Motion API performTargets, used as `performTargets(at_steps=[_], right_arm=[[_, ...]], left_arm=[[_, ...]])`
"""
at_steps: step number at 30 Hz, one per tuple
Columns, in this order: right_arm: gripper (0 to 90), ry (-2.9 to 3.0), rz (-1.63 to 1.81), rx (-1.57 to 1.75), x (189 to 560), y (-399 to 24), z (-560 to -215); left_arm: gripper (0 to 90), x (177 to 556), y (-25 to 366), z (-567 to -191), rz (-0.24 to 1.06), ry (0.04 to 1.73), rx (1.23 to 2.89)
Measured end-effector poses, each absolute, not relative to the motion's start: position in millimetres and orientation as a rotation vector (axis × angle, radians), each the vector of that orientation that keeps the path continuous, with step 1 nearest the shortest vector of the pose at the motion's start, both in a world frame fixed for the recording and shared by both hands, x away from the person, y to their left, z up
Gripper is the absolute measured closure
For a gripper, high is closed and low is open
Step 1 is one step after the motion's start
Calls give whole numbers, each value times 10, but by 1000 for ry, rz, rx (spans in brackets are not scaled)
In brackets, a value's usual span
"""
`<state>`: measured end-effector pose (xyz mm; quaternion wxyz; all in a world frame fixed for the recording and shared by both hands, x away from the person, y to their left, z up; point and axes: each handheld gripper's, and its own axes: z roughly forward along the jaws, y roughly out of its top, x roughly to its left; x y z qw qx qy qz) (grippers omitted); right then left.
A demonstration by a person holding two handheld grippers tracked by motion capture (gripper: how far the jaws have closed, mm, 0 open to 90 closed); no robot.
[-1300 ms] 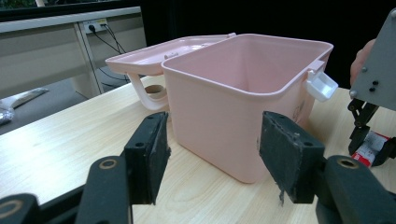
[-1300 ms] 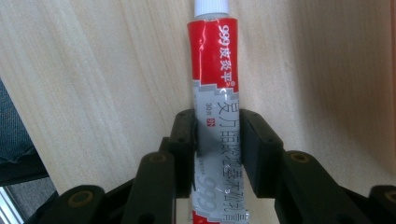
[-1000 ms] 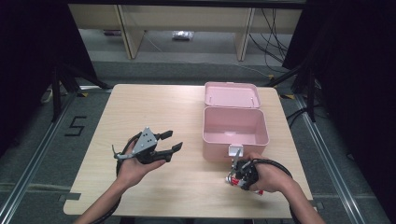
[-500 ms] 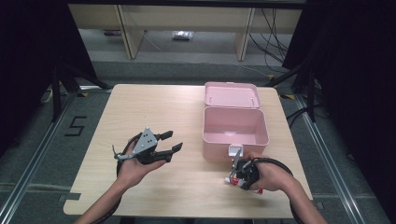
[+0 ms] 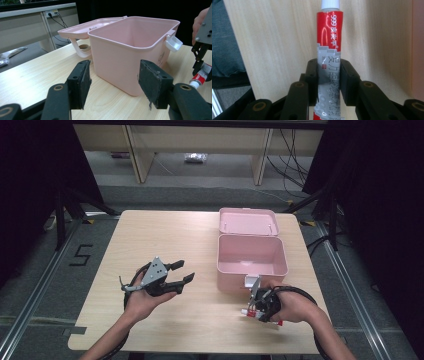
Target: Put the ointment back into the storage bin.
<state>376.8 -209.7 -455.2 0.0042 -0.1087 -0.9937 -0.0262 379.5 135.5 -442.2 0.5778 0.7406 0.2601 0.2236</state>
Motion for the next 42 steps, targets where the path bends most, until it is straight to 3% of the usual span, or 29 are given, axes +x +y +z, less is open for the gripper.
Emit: performTargets(at_steps=[42], right_arm=[[723,-3107,-100,-338,3797,-2153,-4124]], left_arm=[[417,3798,1376,-4425,529,604,1739]])
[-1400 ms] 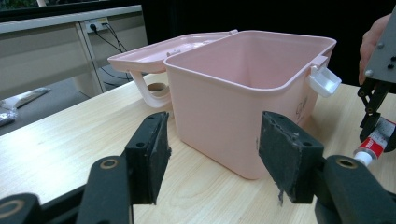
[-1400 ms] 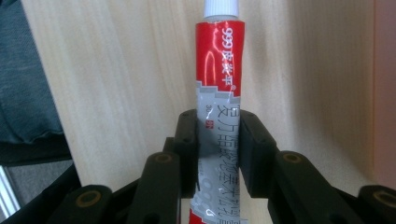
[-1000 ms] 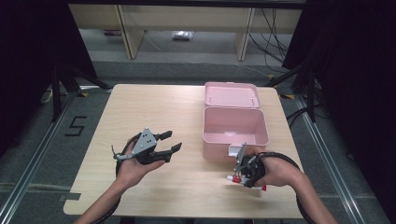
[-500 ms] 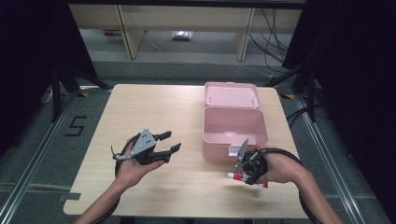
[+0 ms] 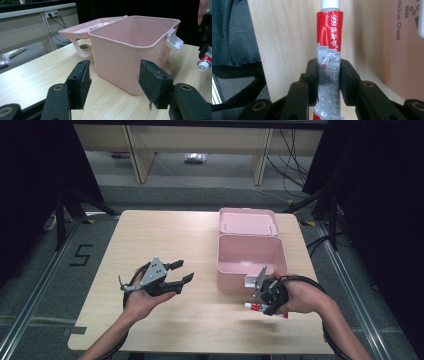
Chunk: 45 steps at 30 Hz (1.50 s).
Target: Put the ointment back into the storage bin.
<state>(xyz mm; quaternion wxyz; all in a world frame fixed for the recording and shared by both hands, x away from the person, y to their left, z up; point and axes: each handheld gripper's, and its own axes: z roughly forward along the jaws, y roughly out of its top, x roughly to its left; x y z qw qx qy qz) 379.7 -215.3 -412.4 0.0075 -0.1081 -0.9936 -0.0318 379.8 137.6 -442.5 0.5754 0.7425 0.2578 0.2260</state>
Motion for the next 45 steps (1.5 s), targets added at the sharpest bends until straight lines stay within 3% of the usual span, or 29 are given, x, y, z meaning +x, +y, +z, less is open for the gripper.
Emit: performTargets(at_steps=[45], right_arm=[[723,-3130,-154,-220,3910,-2110,-3813]], left_arm=[[414,3795,1349,-4427,533,588,1720]])
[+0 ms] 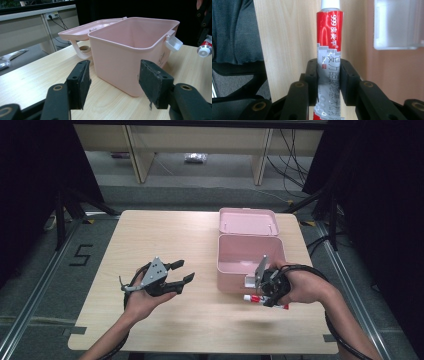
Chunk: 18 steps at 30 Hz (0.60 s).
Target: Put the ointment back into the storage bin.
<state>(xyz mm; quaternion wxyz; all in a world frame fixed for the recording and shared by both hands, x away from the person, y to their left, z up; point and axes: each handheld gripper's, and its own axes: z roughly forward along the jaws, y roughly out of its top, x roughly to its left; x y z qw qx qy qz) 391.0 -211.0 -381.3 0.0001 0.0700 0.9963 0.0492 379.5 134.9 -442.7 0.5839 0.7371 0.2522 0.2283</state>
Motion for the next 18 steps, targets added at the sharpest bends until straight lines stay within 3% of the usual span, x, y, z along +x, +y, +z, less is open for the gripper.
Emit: performTargets(at_steps=[18], right_arm=[[723,3104,178,178,3942,-2120,-3660]], left_arm=[[410,3784,1338,-4435,521,596,1724]])
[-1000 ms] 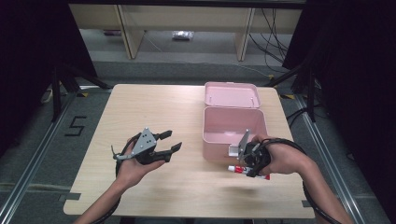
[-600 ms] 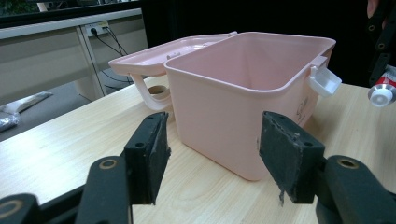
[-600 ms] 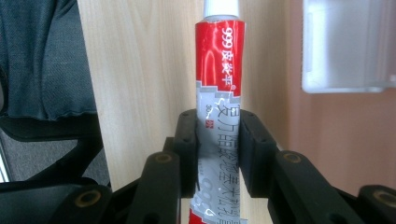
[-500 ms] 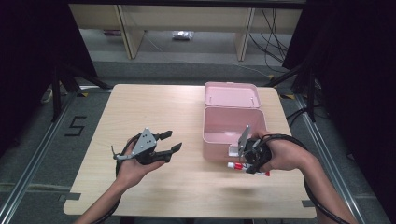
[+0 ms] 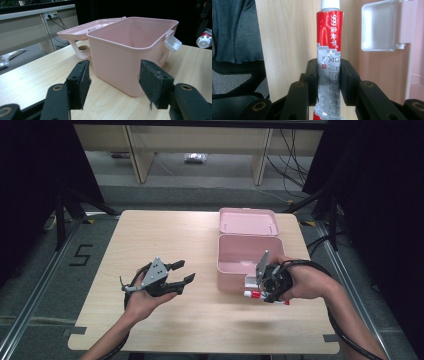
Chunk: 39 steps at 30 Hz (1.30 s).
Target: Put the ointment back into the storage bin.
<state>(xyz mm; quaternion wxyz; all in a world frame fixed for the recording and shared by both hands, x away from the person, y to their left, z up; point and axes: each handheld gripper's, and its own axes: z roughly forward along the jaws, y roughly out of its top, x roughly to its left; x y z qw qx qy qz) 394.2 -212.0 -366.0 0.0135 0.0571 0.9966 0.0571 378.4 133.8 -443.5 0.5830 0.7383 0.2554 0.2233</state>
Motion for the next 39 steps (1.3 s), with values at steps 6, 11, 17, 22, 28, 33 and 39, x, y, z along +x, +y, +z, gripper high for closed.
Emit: performTargets(at_steps=[6,11,17,22,28,33,39], right_arm=[[723,3113,183,180,3945,-2117,-3651],[723,3111,166,188,3950,-2115,-3632],[723,3106,178,184,3973,-2115,-3598],[723,3107,177,185,3997,-2109,-3551],[723,3102,185,165,4025,-2094,-3523],[722,3091,158,158,4043,-2106,-3490],[723,3093,181,155,4062,-2094,-3478]], left_arm=[[408,3781,1340,-4445,522,593,1729],[408,3774,1342,-4440,522,598,1722],[408,3775,1352,-4446,523,601,1725],[407,3773,1351,-4451,521,602,1725],[406,3777,1356,-4442,524,600,1723],[406,3778,1350,-4445,522,598,1728],[406,3779,1350,-4439,524,596,1728]])
